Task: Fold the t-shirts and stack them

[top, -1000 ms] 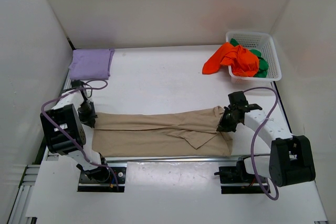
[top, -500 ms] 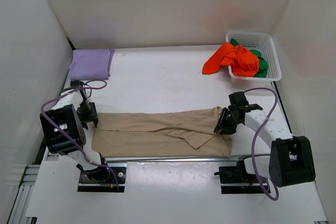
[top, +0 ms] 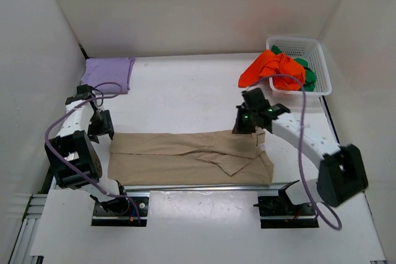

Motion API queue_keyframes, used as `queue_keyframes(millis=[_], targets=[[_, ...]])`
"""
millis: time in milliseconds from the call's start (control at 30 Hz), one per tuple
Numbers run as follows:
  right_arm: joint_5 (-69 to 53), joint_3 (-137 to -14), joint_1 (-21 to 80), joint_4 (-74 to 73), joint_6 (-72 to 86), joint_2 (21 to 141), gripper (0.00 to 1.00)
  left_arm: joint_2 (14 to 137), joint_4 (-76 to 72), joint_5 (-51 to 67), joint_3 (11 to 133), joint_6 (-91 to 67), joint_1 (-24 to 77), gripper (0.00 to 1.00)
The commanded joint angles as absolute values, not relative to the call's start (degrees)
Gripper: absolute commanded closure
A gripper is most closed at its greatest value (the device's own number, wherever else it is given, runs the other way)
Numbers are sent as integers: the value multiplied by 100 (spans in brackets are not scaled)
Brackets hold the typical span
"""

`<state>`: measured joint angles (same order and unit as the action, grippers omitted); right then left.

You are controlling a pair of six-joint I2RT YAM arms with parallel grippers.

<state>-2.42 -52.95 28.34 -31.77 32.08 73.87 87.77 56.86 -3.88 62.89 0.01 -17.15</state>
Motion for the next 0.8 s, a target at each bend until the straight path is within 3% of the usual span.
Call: queue_keyframes(millis=[0,300,767], targets=[[-667,-5904,3294,-2637,3042,8389,100,8657,5687,-378,6188,0,-1740,35],[-1046,-6601,4174,-2514,2988,9974,100,8420,5528,-483,5845,0,-1740,35],[-1133,-5818,4526,-2250,3296,10248,100,8473,5476,-483,5792,0,-1740,34]])
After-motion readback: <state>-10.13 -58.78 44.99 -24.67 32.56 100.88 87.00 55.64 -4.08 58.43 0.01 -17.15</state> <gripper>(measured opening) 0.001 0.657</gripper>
